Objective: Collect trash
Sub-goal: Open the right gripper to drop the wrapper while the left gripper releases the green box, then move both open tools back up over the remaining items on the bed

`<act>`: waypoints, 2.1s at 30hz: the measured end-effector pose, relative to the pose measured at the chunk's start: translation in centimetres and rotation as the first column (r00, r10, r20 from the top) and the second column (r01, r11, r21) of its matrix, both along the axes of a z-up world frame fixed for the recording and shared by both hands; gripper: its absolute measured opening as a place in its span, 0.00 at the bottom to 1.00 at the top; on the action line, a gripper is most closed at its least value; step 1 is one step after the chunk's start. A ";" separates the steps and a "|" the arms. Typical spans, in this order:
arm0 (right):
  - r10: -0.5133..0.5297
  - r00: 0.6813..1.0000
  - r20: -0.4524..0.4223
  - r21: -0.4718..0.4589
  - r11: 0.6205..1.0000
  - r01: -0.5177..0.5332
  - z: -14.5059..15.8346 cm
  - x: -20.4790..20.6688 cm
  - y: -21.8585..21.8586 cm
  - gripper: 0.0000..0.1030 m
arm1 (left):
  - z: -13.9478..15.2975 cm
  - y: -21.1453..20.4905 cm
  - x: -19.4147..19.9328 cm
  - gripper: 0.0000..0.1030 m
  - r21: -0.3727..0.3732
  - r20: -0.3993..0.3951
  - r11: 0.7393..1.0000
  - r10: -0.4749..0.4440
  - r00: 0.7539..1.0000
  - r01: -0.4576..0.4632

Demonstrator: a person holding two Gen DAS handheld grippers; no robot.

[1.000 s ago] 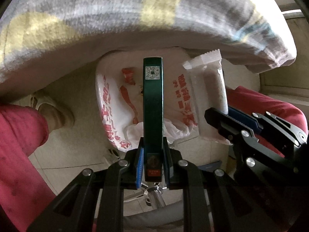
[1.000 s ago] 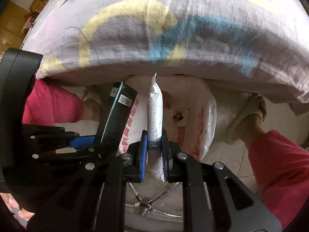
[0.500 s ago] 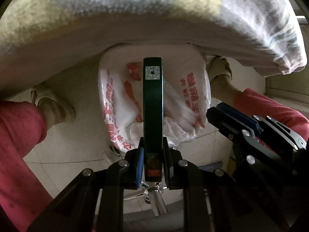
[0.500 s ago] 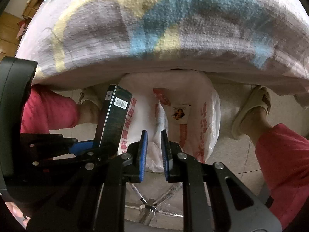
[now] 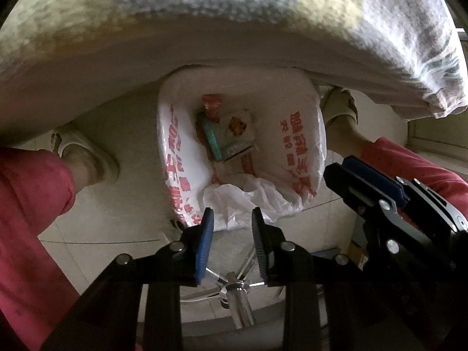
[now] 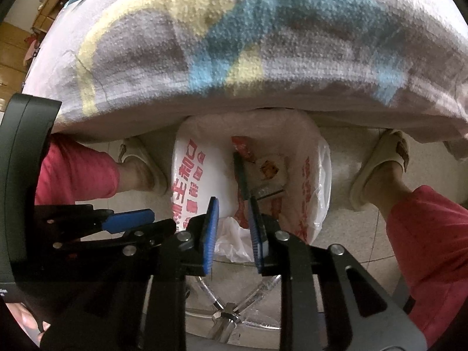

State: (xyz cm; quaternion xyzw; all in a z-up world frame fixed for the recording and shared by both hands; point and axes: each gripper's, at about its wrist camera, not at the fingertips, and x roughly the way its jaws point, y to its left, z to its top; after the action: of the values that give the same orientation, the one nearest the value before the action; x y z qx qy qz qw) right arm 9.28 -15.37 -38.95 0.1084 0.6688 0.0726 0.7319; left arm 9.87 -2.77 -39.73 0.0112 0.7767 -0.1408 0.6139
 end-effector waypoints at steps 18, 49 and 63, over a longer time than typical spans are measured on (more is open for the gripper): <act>0.090 0.964 0.252 -0.002 0.996 -0.092 10.6 -2.3 0.3 0.70 | 11.3 2.8 -1.8 0.54 0.022 0.270 0.999 -0.043 0.962 0.038; 0.610 0.687 0.395 -0.315 0.792 -0.522 29.7 11.1 1.1 0.94 | 27.5 7.9 14.5 0.86 0.131 0.478 0.887 -0.448 0.755 0.443; 0.691 0.669 0.275 -0.241 0.723 -0.648 23.6 17.2 1.4 0.92 | 20.6 3.1 17.8 0.86 0.163 0.374 0.682 -0.711 0.595 0.713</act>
State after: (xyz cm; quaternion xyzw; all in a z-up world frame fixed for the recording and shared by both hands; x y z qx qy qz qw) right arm 26.48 -13.98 -15.36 -0.2043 0.5255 0.3129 0.7643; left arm 27.66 0.33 -19.17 0.3478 0.5609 -0.3695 0.6541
